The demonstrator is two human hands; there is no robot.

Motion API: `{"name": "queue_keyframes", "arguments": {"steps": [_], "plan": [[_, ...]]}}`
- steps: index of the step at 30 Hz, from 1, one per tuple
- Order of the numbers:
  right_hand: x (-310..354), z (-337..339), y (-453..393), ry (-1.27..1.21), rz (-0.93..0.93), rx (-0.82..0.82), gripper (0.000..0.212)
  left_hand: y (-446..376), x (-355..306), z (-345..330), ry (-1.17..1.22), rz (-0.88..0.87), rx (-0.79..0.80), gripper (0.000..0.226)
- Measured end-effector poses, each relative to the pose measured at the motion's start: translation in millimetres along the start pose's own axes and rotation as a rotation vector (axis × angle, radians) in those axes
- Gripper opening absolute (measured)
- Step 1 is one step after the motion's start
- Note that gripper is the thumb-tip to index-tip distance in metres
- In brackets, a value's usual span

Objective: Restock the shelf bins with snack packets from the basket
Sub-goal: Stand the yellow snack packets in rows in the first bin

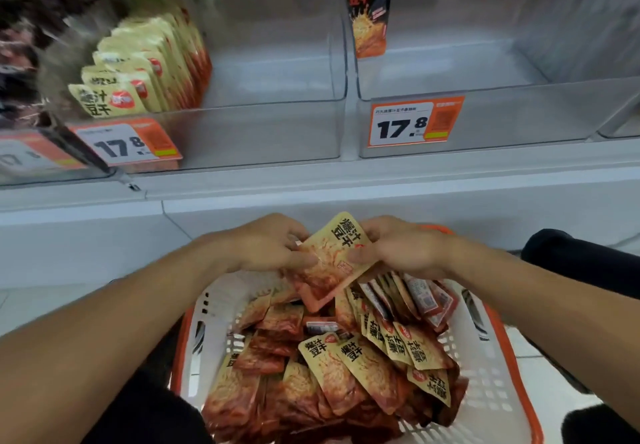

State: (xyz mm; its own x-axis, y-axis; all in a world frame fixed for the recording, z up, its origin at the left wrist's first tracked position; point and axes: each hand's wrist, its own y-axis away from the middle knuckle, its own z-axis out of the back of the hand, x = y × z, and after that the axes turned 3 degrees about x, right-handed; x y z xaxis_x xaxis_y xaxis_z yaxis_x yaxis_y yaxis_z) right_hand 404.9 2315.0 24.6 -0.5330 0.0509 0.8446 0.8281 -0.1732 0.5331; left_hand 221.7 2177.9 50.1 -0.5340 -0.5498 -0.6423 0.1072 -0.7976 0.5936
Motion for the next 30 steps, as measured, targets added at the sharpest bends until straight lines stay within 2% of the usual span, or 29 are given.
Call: {"name": "queue_keyframes", "arguments": {"steps": [2,4,9,13,16,19,23,25,27,30], "plan": [[27,-4,3,0.03,0.034,0.005,0.023,16,-5,24,-0.046,-0.064,0.022,0.009],[56,-5,9,0.152,0.104,-0.035,0.022,30,-9,44,-0.04,-0.121,-0.035,0.007],[118,-3,33,0.214,0.283,-0.146,0.019,62,-22,72,0.111,-0.312,-0.256,0.005],[146,-3,37,0.274,0.449,-0.203,0.019,80,-21,89,0.197,-0.439,-0.474,0.014],[162,-9,28,0.226,0.543,-0.238,0.015,87,-13,95,0.266,-0.47,-0.614,0.022],[175,-20,16,0.253,0.624,-0.263,0.014,91,-6,93,0.258,-0.43,-0.793,0.024],[186,-41,-6,0.481,0.889,-0.552,0.007,99,21,106,0.233,-0.262,-1.271,0.013],[194,-53,-18,0.417,1.012,-0.644,0.009,107,40,117,0.23,-0.146,-1.438,0.015],[201,-65,-32,0.334,1.068,-0.664,0.007,114,59,124,0.202,-0.058,-1.482,0.023],[210,-79,-57,0.269,1.059,-0.634,0.006,113,76,125,0.164,-0.005,-1.462,0.036]]}}
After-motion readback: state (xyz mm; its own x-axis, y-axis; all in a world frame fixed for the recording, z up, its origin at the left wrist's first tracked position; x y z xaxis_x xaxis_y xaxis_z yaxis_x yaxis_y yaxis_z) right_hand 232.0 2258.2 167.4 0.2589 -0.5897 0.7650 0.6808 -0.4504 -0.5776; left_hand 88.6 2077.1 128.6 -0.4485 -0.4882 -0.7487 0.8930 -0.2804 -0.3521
